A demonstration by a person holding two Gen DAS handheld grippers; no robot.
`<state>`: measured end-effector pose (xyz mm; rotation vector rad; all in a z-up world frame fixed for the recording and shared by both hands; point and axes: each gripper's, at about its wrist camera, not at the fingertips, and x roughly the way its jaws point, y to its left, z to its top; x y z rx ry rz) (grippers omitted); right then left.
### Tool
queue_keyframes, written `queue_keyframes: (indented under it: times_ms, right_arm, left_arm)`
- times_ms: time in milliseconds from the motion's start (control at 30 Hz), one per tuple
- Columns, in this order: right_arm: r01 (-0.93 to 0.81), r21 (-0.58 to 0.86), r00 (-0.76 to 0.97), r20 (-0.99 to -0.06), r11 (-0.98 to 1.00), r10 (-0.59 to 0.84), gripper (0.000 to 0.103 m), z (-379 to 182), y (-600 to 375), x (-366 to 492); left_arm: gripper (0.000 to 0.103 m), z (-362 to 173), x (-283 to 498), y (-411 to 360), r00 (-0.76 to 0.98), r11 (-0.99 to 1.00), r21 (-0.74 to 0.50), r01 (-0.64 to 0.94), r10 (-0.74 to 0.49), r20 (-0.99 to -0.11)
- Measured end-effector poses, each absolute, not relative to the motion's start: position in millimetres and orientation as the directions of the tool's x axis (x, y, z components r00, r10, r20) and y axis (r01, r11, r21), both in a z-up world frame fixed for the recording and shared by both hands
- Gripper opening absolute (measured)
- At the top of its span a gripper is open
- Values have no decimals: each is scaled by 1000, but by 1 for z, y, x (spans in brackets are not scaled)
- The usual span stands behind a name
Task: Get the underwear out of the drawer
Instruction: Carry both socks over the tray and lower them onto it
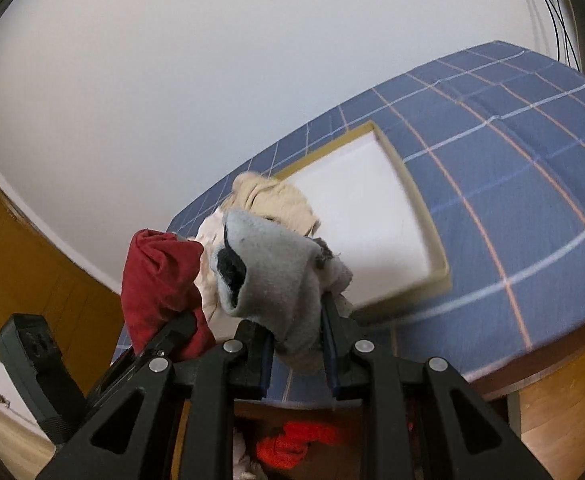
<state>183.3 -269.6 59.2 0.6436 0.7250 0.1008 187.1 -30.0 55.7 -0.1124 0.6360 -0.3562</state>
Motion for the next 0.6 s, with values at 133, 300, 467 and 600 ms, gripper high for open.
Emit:
queue_keyframes:
  times_ms: [133, 300, 467, 600]
  right_arm:
    - [161, 569, 752, -600, 807, 272, 23, 58, -276, 210]
    - [189, 546, 758, -610, 816, 233, 23, 63, -282, 239]
    - [220, 533, 760, -619, 817, 199, 23, 68, -291, 262]
    - [249, 504, 750, -640, 827, 165, 23, 66, -298, 280]
  left_arm:
    - [44, 58, 212, -43, 748, 939, -227, 259, -344, -568]
    - [44, 60, 241, -63, 748, 945, -232, 231, -325, -579]
    - [44, 60, 262, -78, 735, 949, -236, 208, -311, -602]
    - [44, 60, 278, -89, 736, 958, -220, 184, -283, -615]
